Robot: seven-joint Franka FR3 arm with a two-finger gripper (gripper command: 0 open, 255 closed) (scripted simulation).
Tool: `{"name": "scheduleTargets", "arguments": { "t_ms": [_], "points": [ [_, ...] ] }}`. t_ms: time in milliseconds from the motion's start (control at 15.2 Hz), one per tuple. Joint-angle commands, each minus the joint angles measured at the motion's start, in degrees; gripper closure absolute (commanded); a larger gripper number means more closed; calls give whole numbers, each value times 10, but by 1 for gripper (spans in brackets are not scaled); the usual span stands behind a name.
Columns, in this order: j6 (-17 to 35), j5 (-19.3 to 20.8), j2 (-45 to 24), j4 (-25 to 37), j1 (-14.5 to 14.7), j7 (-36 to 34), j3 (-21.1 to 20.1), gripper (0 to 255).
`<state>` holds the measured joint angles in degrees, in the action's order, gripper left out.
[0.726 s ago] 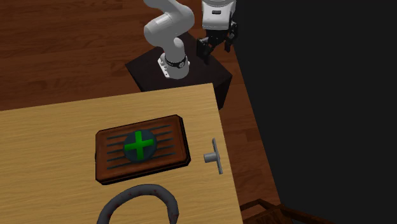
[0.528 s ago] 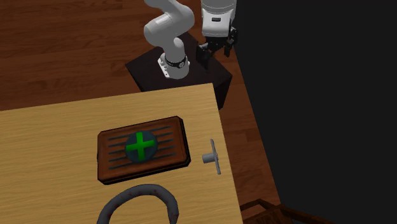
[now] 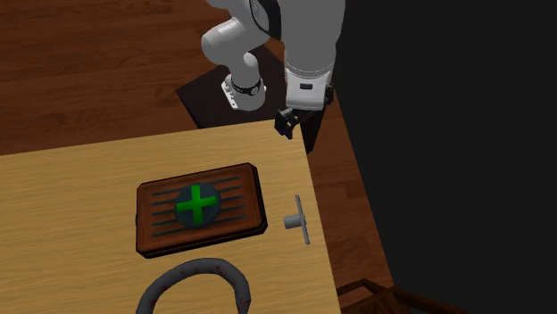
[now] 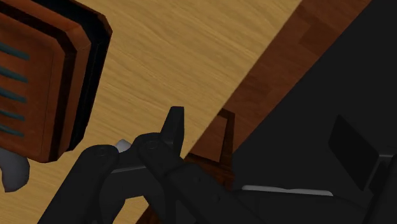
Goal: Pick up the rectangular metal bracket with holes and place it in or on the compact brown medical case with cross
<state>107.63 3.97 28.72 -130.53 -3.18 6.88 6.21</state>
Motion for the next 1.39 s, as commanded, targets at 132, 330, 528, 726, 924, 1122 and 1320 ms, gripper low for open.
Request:
{"name": "scheduleTargets", "arguments": {
  "t_ms": [132,330,528,726,924,1122,1320],
  "points": [
    [32,6,-82,46,-6,31,24,0],
    [51,4,-146,88,-10,55,39,0],
    [64,-1,-211,136,-15,79,53,0],
    [72,-11,-277,191,-22,103,65,0],
    [74,-23,-345,254,-31,127,74,0],
    [80,-29,-372,273,-36,135,75,0],
    [102,-31,-379,259,-37,136,75,0]
  ]
}}
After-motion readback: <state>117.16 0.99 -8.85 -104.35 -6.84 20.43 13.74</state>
